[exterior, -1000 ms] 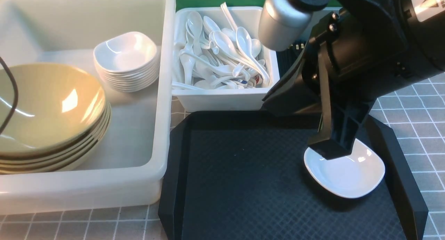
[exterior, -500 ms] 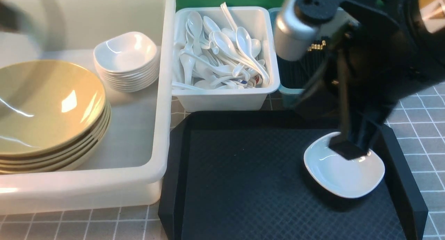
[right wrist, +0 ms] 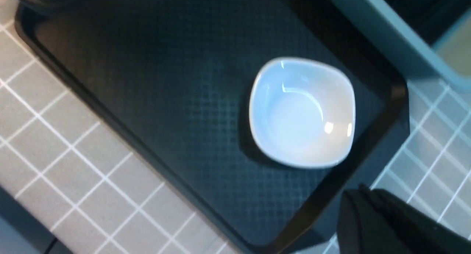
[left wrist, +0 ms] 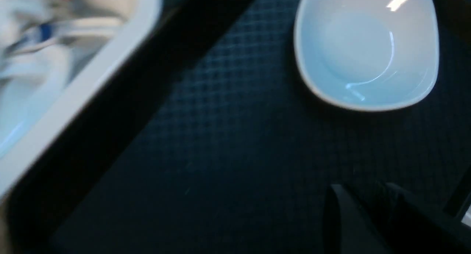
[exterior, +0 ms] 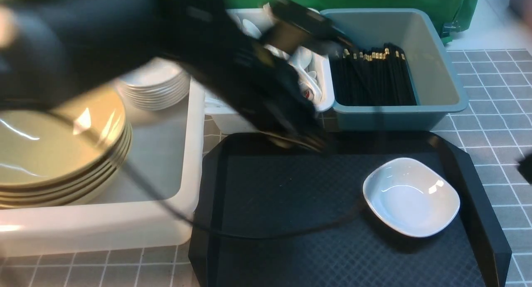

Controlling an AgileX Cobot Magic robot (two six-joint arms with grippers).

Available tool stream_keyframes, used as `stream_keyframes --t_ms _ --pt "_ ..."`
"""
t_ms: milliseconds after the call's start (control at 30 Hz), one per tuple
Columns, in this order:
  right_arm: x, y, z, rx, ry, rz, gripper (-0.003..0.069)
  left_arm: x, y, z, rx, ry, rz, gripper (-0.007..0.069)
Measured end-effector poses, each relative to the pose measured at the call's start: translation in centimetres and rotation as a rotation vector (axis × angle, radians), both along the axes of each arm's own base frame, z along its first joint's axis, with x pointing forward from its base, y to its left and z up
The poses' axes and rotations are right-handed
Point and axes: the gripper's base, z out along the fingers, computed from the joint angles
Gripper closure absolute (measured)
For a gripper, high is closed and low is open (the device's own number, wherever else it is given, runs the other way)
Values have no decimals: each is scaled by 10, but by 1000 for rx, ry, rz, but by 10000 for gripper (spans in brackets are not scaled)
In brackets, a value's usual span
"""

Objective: On grey table put chopsticks spoon bowls plates into blue grey white boxes.
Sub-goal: 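Grasp the small white bowl on the black tray by its rim with the left gripper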

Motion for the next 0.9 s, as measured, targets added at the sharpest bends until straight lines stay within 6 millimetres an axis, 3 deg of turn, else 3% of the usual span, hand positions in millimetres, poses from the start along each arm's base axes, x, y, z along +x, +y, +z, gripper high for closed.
stream_keyframes --t_ms 67,100,200,400,500,633,733,900 --pt "-10 -11 -7 23 0 -28 625 9 -29 -18 26 17 -45 545" --pt "-12 -12 -7 29 0 -33 625 11 -33 -19 24 12 -50 538" --pt "-23 -23 -11 57 -11 -49 625 27 -62 -45 51 47 -67 438" --pt "-30 -30 -13 78 -24 -58 625 51 -92 -90 42 143 -4 161" --pt "-31 -31 -13 79 -27 -58 625 58 -98 -114 47 181 42 95" --pt "-31 -31 -13 78 -28 -56 622 62 -102 -137 50 234 100 86" --pt "-31 -31 -13 77 -28 -54 620 62 -104 -142 26 264 125 110" --pt "-31 -31 -13 70 -31 -47 618 60 -109 -144 -4 298 137 260"
